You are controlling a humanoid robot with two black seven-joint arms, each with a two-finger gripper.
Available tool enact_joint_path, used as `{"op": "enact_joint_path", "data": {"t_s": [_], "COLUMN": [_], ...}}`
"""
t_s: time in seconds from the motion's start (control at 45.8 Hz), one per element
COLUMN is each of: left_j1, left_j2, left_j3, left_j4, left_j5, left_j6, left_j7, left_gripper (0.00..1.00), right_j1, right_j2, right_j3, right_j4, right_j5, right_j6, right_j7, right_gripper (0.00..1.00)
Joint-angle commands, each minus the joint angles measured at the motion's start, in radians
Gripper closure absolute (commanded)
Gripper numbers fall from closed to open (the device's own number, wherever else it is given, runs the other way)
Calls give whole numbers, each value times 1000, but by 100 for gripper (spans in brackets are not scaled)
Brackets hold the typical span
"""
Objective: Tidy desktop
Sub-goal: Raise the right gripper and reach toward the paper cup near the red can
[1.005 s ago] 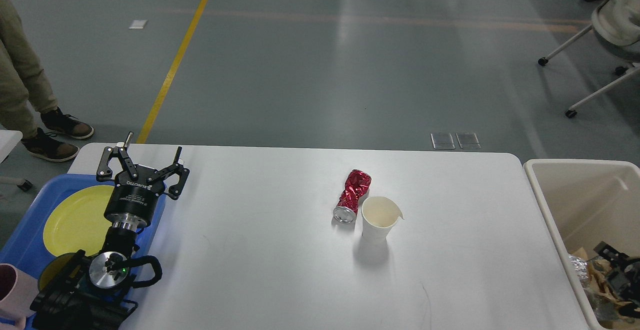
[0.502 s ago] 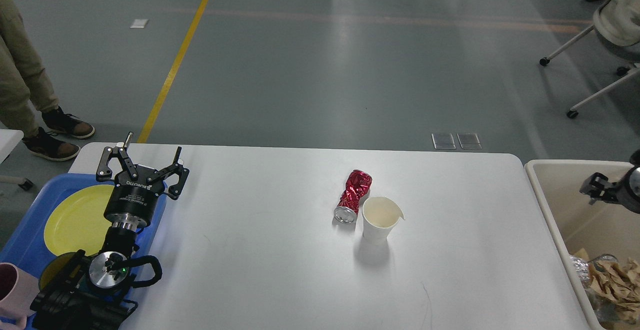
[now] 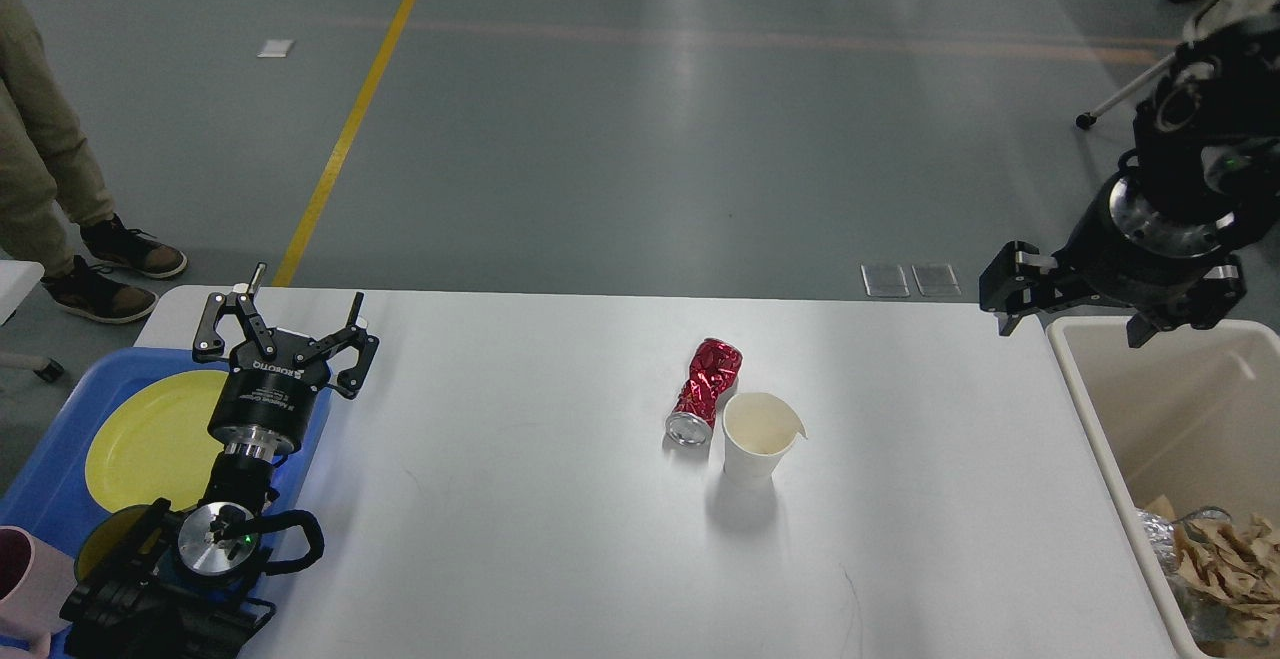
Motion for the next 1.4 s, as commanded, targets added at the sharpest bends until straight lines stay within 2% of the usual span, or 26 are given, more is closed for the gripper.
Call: {"op": "enact_joint_path", "data": {"t_s": [0.0,0.087,0.131,0.175,0.481,0.655,0.852,1.092,1.376], "left_j1": [0,0,0,0,0,0,0,0,0], "left_j2": [0,0,0,0,0,0,0,0,0], "left_j3": [0,0,0,0,0,0,0,0,0], "left_j4": [0,0,0,0,0,0,0,0,0], "left_j5": [1,-1,1,-1,1,1,1,1,1], "left_j6": [0,2,2,2,0,0,0,0,0], "left_j7": [0,0,0,0,0,0,0,0,0], "left_gripper": [4,4,4,4,4,4,4,4,4], "right_j1": [71,113,145,168,171,74,-165,-495,-654], "right_j2": [93,128,137,139,134,133,146,252,292], "right_j3": [-48,-51,-47,-44,12,16,88,116,199], "right_j4": [55,117,146,169,166,114,-88,-363,-526], "right_j5": [78,74,72,71,71,71,72,89,91], "right_j6": [-1,2,2,2,2,-9,-14,-14,-14], "right_j7": [69,224,275,298,292,289,272,269,267], "right_gripper": [2,4,5,5,4,1,1,1,1]}}
